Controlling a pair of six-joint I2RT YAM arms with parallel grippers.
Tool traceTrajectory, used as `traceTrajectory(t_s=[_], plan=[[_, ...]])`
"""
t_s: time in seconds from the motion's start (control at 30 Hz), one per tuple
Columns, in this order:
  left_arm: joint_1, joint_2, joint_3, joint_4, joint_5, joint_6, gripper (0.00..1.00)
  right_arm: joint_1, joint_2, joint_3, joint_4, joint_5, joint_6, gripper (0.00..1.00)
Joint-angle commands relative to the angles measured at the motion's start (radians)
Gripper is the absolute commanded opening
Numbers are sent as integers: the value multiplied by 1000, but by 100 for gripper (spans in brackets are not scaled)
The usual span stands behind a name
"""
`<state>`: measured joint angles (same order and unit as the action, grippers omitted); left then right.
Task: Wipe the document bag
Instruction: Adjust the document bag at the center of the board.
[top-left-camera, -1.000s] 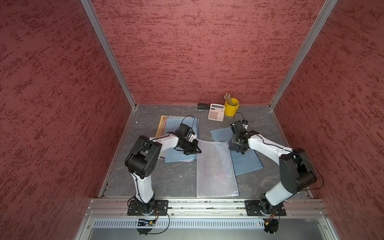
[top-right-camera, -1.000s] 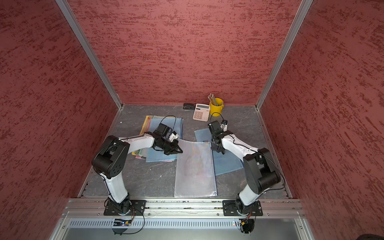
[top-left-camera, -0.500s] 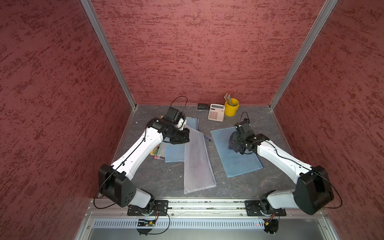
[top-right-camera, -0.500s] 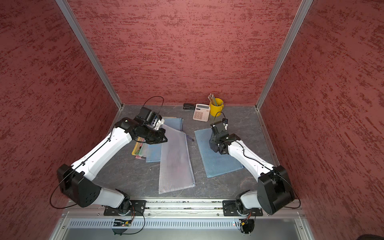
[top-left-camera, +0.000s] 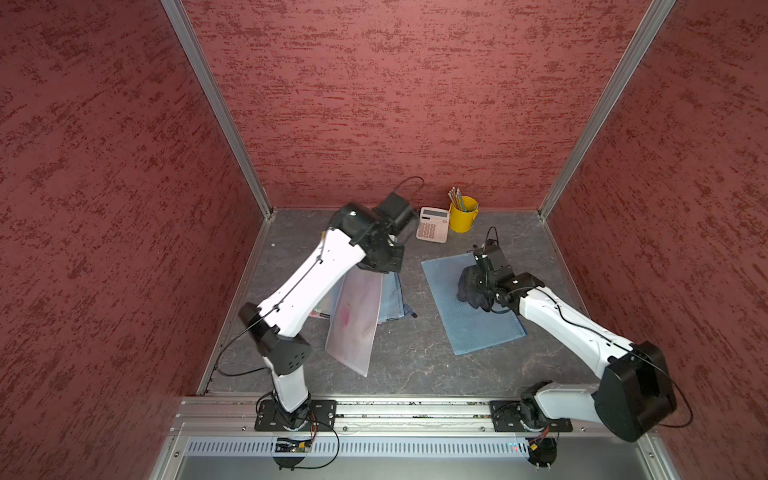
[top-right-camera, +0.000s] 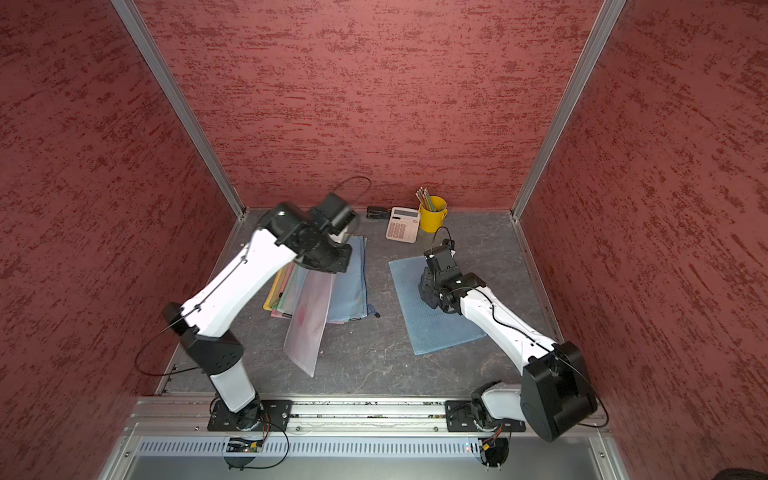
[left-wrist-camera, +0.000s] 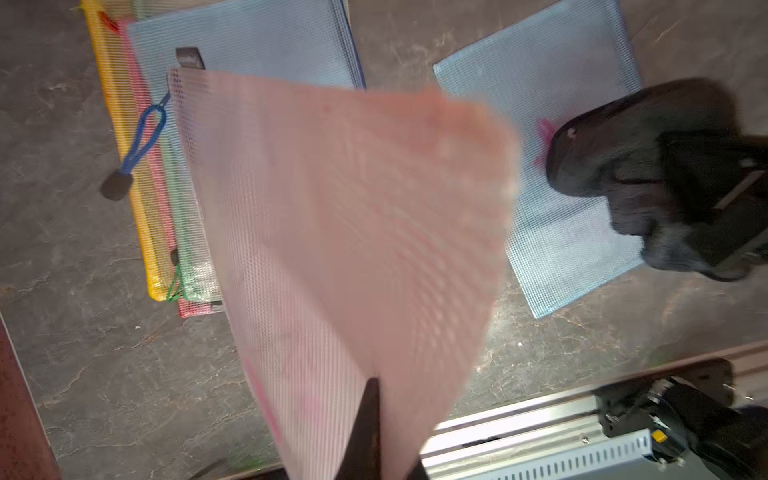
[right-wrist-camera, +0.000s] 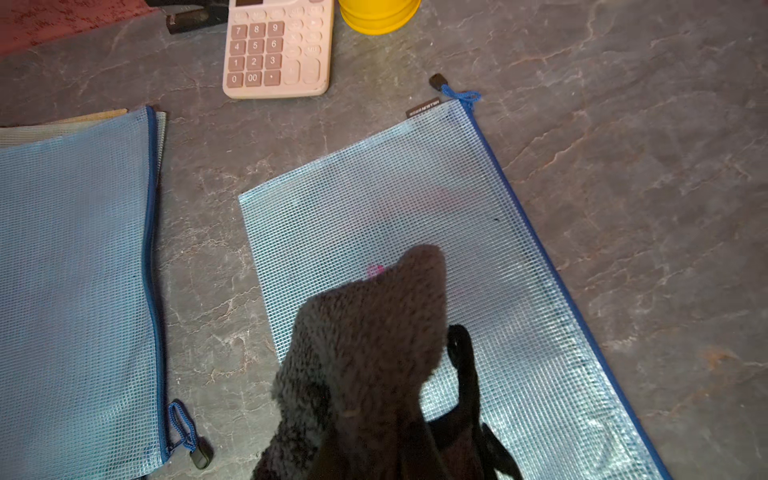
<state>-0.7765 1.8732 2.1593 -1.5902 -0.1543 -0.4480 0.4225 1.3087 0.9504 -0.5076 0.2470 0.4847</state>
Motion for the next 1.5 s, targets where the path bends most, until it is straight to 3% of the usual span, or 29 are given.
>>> traceTrajectory(t_s=[0.0, 0.27, 0.33, 0.47, 0.53, 0.6, 0.77, 0.9, 1.1, 1.47], plan=[[-74, 146, 33, -111, -70, -107, 0, -21, -57, -3, 14, 27, -23, 0], [-94, 261, -40, 290, 184, -173, 0, -63, -120, -1, -29, 58, -38, 0], [-76, 258, -100, 435, 288, -199, 40, -67, -123, 12, -46, 77, -45, 0], [-57, 229, -139, 584, 359, -174, 70, -70, -122, 36, -71, 92, -56, 0], [-28, 193, -146, 604, 373, -135, 77, -70, -112, 60, -85, 87, -66, 0], [24, 143, -185, 617, 382, -104, 77, -69, -101, 83, -91, 67, -79, 0], [243, -48, -518, 768, 490, -42, 71, 11, -51, 145, -91, 9, -94, 0], [365, -72, -647, 788, 536, 98, 68, 127, 30, 168, -84, 0, -57, 0], [425, 6, -694, 806, 545, 222, 69, 248, 137, 129, -2, -63, -29, 0], [448, 140, -729, 858, 567, 321, 72, 272, 300, 103, 58, -96, 6, 0]])
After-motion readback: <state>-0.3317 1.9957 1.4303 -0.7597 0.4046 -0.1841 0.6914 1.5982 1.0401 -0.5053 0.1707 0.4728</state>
